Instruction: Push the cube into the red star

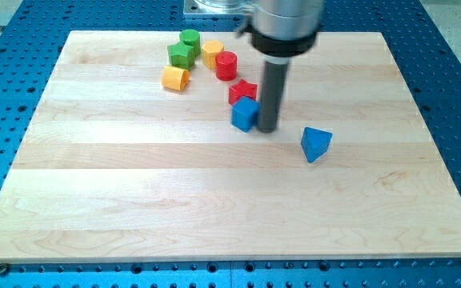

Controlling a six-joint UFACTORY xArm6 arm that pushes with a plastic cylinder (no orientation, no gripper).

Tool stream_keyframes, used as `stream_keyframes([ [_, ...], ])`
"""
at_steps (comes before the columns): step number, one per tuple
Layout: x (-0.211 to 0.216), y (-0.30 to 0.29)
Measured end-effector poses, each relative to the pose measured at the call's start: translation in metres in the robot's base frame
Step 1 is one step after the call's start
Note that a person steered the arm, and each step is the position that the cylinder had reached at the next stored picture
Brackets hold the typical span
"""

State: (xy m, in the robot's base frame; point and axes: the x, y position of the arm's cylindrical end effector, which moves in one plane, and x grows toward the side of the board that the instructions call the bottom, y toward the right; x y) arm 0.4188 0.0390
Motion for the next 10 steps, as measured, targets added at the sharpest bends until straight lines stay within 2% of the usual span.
stream_keyframes([
  [2, -0.023, -0.019],
  [4, -0.033, -0.001],
  [6, 0.019, -0.026],
  [7, 0.043, -0.093],
  [8, 0.006, -0.095],
  [9, -0.021, -0.041],
  [10, -0.026, -0.001],
])
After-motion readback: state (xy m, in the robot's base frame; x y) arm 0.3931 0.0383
